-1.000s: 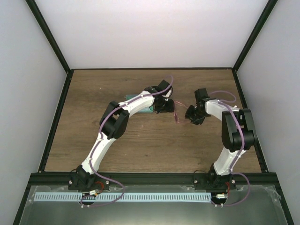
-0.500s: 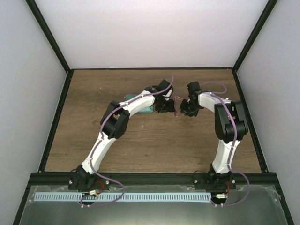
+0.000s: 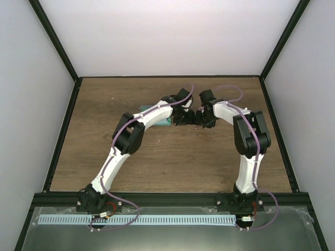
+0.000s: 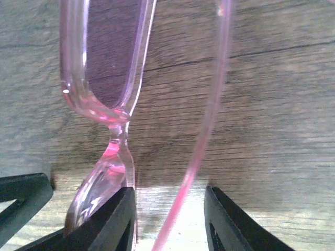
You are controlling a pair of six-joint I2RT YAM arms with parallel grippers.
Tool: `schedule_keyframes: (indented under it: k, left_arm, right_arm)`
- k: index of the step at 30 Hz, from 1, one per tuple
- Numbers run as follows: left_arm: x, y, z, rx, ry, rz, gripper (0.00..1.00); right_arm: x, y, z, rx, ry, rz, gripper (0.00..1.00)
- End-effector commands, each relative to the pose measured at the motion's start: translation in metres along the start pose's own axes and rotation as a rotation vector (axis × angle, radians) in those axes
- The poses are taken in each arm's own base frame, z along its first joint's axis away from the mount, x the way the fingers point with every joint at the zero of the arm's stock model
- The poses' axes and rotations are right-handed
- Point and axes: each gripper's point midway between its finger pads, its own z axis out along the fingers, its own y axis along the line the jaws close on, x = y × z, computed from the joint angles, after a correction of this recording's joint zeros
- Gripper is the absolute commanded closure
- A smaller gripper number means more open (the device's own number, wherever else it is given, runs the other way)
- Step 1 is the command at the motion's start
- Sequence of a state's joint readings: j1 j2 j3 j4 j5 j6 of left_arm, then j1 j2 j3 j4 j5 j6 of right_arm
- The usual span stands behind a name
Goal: Organize the sunglasses
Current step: Fold the sunglasses at the center of the board.
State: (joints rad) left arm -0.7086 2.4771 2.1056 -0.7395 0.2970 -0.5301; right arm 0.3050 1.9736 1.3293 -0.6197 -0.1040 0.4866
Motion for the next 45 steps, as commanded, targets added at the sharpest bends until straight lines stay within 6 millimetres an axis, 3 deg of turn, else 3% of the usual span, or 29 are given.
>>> schedule_keyframes:
  k: [1, 3, 6, 13, 17, 19, 25, 27, 32, 37, 41, 45]
  left_arm:
    - [0.022, 0.017, 0.027, -0.042, 0.077, -0.002, 0.50]
    - [0.022, 0.018, 0.027, -0.047, 0.077, 0.001, 0.50]
    - [0.021, 0.020, 0.026, -0.051, 0.077, -0.001, 0.50]
    - [0.021, 0.021, 0.025, -0.050, 0.078, 0.004, 0.50]
    - [0.020, 0.020, 0.023, -0.044, 0.077, 0.012, 0.48]
    - [0.020, 0.018, 0.021, -0.039, 0.077, 0.018, 0.45]
    - [0.015, 0.020, 0.017, -0.051, 0.057, 0.038, 0.43]
    - [0.015, 0.022, 0.019, -0.054, 0.061, 0.035, 0.43]
    - [0.014, 0.025, 0.020, -0.053, 0.060, 0.028, 0.44]
    - [0.016, 0.027, 0.020, -0.063, 0.065, 0.026, 0.44]
    - [0.016, 0.027, 0.022, -0.054, 0.068, 0.025, 0.43]
    - [0.016, 0.024, 0.024, -0.040, 0.068, 0.022, 0.43]
  right_arm:
    - [0.008, 0.001, -0.003, 0.043, 0.010, -0.029, 0.56]
    - [0.003, 0.004, -0.016, 0.032, -0.020, -0.018, 0.48]
    - [-0.006, 0.009, -0.038, 0.019, -0.070, -0.007, 0.43]
    - [-0.029, 0.011, -0.084, 0.011, -0.182, 0.013, 0.43]
    - [-0.049, 0.003, -0.095, -0.007, -0.218, 0.058, 0.45]
    - [-0.059, -0.008, -0.092, 0.025, -0.222, 0.072, 0.45]
    - [-0.090, -0.067, -0.071, 0.142, -0.204, 0.163, 0.61]
    - [-0.097, -0.077, -0.062, 0.176, -0.196, 0.157, 0.69]
    - [-0.102, -0.098, -0.038, 0.268, -0.170, 0.104, 0.75]
    - [-0.090, -0.104, -0.021, 0.278, -0.128, 0.071, 0.76]
    - [-0.065, -0.105, -0.008, 0.248, -0.065, 0.083, 0.76]
    - [-0.042, -0.094, -0.008, 0.195, -0.044, 0.091, 0.77]
